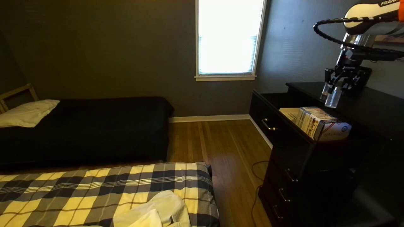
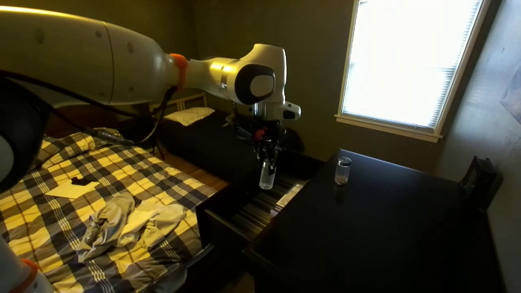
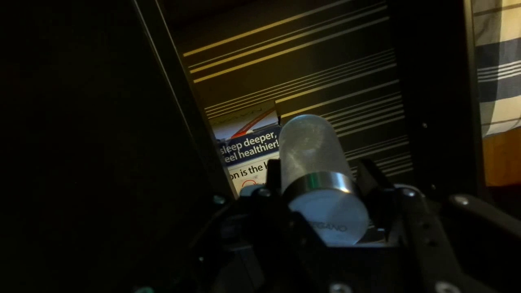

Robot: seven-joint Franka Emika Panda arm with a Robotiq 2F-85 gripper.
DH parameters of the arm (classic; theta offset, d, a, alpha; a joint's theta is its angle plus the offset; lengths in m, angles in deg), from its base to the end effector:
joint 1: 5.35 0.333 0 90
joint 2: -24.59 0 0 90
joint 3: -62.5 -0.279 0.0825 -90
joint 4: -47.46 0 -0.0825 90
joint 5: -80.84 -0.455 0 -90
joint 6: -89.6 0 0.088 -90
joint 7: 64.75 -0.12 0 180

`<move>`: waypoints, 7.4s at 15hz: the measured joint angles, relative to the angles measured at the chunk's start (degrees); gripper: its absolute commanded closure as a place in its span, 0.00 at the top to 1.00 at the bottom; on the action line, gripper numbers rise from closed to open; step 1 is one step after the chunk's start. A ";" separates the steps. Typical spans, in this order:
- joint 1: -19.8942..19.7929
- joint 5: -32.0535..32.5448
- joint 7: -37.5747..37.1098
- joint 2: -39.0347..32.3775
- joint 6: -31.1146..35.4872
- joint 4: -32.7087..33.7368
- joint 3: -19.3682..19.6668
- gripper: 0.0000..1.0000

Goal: Place one jar in the open drawer then close the drawer.

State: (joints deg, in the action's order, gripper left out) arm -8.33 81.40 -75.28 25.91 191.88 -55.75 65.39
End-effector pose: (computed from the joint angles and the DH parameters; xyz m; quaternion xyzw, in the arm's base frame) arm 0.6237 -0.0653 0.4814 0.9899 -0.1416 0.0036 0.0041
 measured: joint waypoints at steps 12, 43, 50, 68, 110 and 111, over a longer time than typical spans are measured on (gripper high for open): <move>1.97 -0.44 0.81 -7.87 15.18 0.04 -2.28 0.24; 6.80 3.68 2.57 -25.02 27.98 19.05 -2.92 1.00; 5.77 -2.19 19.14 -19.39 15.33 19.13 -6.55 1.00; 6.76 -3.00 43.98 -21.21 8.97 16.95 -11.80 1.00; 3.64 15.17 59.04 -28.40 13.35 15.72 -4.33 1.00; 4.07 13.68 56.56 -28.05 10.37 17.18 -4.94 1.00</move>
State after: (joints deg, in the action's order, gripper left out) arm -4.26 95.08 -18.71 -2.13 202.26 -38.57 60.45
